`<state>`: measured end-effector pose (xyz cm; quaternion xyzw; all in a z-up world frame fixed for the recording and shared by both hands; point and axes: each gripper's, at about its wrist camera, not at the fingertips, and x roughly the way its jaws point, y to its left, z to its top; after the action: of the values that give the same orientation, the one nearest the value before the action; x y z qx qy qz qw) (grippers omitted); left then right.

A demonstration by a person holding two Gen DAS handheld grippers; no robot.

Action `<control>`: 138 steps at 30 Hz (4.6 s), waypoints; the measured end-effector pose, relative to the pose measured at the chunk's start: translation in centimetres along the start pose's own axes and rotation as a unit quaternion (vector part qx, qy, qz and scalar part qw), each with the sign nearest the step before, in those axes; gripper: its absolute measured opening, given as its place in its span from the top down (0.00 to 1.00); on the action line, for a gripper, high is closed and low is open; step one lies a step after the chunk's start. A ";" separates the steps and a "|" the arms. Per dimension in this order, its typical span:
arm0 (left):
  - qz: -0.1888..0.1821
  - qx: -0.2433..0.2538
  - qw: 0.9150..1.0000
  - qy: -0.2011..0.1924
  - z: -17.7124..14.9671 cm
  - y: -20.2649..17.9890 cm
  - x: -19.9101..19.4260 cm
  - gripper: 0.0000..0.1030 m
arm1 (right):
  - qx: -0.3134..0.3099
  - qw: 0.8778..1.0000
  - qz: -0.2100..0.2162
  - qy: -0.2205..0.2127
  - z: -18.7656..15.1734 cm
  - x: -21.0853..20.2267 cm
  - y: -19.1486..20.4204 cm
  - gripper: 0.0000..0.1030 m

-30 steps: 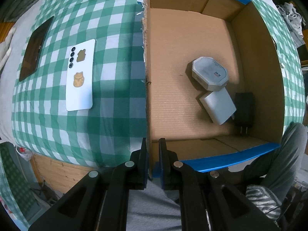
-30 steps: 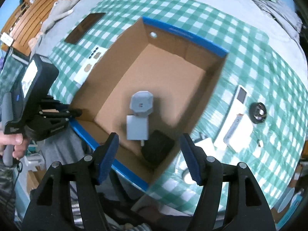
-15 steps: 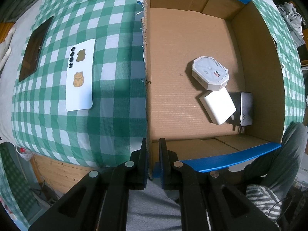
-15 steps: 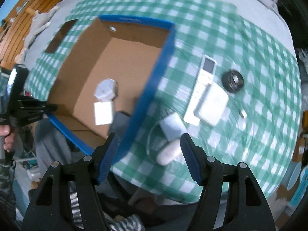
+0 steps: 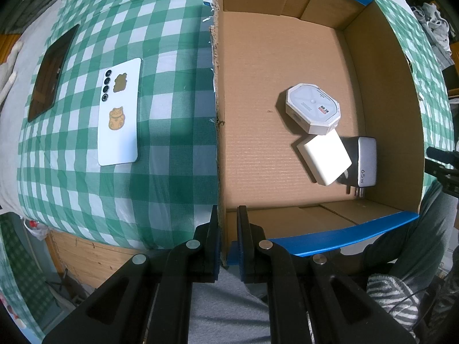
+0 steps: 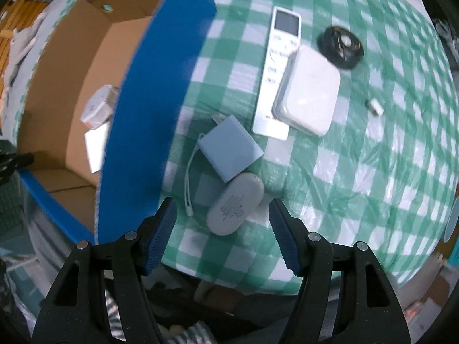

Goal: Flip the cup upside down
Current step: 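Move the right gripper to the white oval power bank, then close the right gripper on the white oval power bank, then carry the white oval power bank with the right gripper into the box, then open the right gripper to release the white oval power bank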

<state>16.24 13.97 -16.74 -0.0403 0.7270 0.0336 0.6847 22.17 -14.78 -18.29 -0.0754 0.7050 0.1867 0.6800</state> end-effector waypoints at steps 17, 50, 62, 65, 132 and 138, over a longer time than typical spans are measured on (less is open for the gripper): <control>0.000 -0.001 1.000 0.000 0.0 0.0 0.1 0.92 | 0.097 0.995 -0.006 0.024 0.2 5.8 -2.2 0.35; 0.001 0.000 1.000 0.000 0.0 -0.1 0.0 0.92 | 0.029 0.999 -0.041 -0.003 -2.3 2.5 -1.2 0.64; 0.002 0.000 1.000 0.000 0.0 -0.1 0.0 0.92 | -0.022 0.998 -0.026 -0.055 0.2 -5.3 1.0 0.64; 0.001 0.000 1.000 0.000 0.0 0.0 0.0 0.92 | -0.042 0.996 -0.031 -0.071 1.0 -7.8 2.6 0.64; 0.002 -0.001 1.000 0.000 -0.1 0.1 0.1 0.92 | -0.137 0.990 0.031 -0.021 3.3 0.6 17.7 0.45; 0.003 -0.001 1.000 0.000 -0.1 0.0 0.2 0.92 | -0.145 0.988 0.015 -0.042 2.8 -1.9 17.1 0.37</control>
<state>16.13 13.92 -16.88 -0.0392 0.7270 0.0365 0.6846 18.72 1.72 -13.67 -0.1545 0.6425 0.3004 0.6878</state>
